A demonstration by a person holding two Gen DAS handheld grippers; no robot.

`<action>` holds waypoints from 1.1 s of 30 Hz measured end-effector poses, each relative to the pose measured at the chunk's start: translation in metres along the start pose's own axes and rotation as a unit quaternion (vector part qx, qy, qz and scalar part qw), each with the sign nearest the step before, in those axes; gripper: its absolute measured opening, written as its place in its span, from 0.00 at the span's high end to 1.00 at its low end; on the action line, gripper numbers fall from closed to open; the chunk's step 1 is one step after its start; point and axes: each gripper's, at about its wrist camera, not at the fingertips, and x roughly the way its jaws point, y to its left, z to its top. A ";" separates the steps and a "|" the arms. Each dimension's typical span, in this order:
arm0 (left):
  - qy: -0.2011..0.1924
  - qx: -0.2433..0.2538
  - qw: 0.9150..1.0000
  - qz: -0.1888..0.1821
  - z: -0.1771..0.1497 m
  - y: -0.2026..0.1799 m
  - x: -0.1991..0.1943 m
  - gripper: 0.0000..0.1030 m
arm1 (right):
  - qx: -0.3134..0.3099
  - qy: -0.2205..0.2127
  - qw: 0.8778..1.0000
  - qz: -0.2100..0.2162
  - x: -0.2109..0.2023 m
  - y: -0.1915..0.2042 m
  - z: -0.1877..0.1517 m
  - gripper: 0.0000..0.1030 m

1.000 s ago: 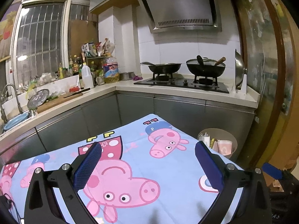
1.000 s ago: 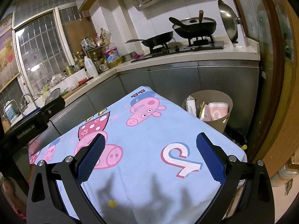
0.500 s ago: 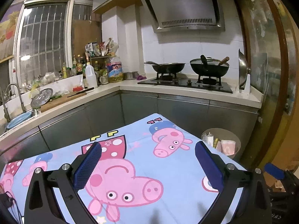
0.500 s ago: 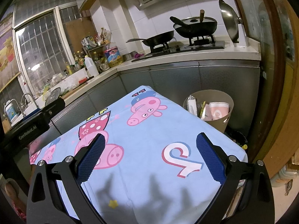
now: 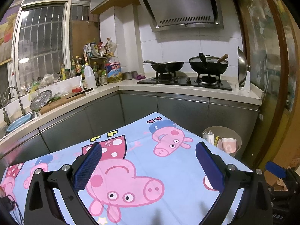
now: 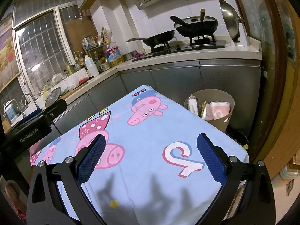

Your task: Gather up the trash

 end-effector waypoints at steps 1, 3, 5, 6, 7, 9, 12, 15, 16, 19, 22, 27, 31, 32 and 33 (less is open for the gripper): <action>0.000 0.000 1.000 0.000 0.000 0.000 0.000 0.03 | 0.000 0.001 1.000 0.000 0.000 0.001 -0.001 0.06; 0.000 0.000 1.000 0.001 0.000 0.000 0.000 0.03 | 0.000 0.001 1.000 0.000 0.000 0.000 -0.001 0.06; 0.001 0.001 1.000 0.000 0.000 -0.001 0.001 0.03 | 0.001 0.002 1.000 0.000 0.000 0.002 -0.004 0.06; 0.002 0.002 1.000 0.000 -0.001 -0.002 0.001 0.03 | 0.001 0.002 1.000 0.000 0.000 0.002 -0.003 0.06; 0.002 0.002 1.000 -0.001 -0.001 -0.002 0.001 0.03 | 0.001 0.002 1.000 0.000 0.001 0.000 -0.001 0.06; 0.002 0.002 1.000 -0.002 -0.001 -0.002 0.001 0.03 | 0.001 0.002 1.000 0.000 0.001 0.000 -0.003 0.06; 0.002 0.002 1.000 -0.002 -0.001 -0.002 0.001 0.03 | 0.001 0.003 1.000 0.000 0.000 0.001 -0.005 0.06; 0.003 0.003 1.000 -0.002 -0.001 -0.002 0.002 0.03 | 0.001 0.002 1.000 0.001 0.000 0.000 -0.003 0.06; 0.003 0.003 1.000 -0.003 -0.001 -0.002 0.002 0.03 | 0.001 0.002 1.000 0.001 0.001 0.000 -0.003 0.06; 0.002 0.003 1.000 -0.003 -0.001 -0.003 0.002 0.03 | 0.001 0.003 1.000 0.001 0.001 0.000 -0.002 0.06; 0.003 0.003 1.000 -0.003 -0.001 -0.003 0.002 0.03 | 0.002 0.003 1.000 0.000 0.000 0.001 -0.003 0.06; 0.004 0.005 1.000 -0.005 -0.004 -0.004 0.003 0.03 | 0.002 0.004 1.000 0.000 0.000 0.001 -0.004 0.06; 0.001 0.006 1.000 -0.003 -0.004 -0.005 0.003 0.03 | 0.002 0.003 1.000 0.000 0.000 0.001 -0.004 0.06; -0.002 0.008 1.000 -0.003 -0.005 -0.005 0.003 0.03 | 0.002 0.004 1.000 0.000 0.000 0.002 -0.005 0.06; -0.002 0.012 1.000 -0.003 -0.006 -0.007 0.004 0.03 | 0.002 0.004 1.000 0.000 0.001 0.000 -0.003 0.06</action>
